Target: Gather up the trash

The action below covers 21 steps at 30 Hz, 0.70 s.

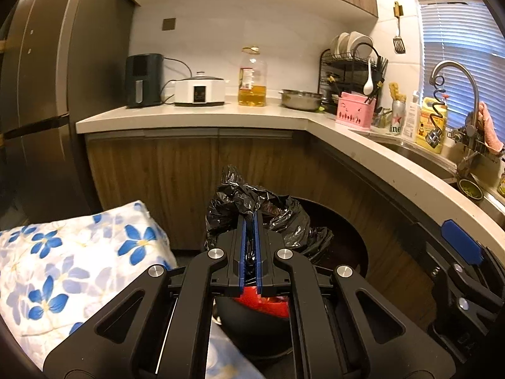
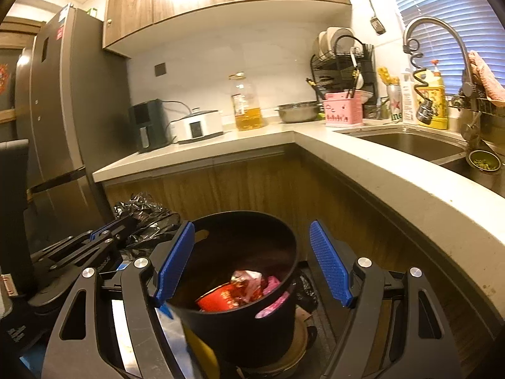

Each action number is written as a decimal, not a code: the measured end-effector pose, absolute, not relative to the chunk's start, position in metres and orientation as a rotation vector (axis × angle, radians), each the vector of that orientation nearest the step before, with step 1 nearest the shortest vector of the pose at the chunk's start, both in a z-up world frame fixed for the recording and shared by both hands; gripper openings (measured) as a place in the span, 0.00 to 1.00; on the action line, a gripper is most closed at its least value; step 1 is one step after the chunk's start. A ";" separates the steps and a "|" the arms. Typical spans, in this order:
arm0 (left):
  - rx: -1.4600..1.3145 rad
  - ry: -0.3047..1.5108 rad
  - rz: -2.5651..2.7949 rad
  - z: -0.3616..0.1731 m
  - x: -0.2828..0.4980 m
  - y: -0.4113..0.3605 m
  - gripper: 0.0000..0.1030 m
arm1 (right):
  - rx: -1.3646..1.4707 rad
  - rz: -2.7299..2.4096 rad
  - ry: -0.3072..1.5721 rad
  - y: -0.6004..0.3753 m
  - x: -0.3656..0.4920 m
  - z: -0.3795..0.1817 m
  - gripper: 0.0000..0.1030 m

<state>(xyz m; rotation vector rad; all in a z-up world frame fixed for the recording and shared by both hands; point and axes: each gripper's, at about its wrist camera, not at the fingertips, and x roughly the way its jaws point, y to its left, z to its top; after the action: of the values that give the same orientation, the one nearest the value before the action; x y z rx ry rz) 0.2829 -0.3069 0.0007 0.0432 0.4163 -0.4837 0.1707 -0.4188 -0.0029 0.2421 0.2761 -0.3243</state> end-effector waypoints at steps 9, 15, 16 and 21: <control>0.030 0.405 -0.502 -0.005 0.294 -0.324 0.06 | 0.262 -0.352 0.265 -0.434 0.174 -0.006 0.72; 0.021 0.373 -0.482 -0.006 0.293 -0.325 0.70 | 0.274 -0.358 0.266 -0.437 0.176 -0.007 0.72; 0.011 0.367 -0.474 -0.006 0.292 -0.322 0.74 | 0.273 -0.359 0.267 -0.436 0.175 -0.007 0.72; -0.029 0.374 -0.443 -0.004 0.292 -0.304 0.88 | 0.277 -0.363 0.278 -0.435 0.174 -0.008 0.72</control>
<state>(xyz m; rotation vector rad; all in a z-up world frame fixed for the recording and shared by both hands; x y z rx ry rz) 0.2916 -0.3039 -0.0043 -0.0294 0.3744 -0.4432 0.1738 -0.4353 -0.0079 0.2772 0.2781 -0.3631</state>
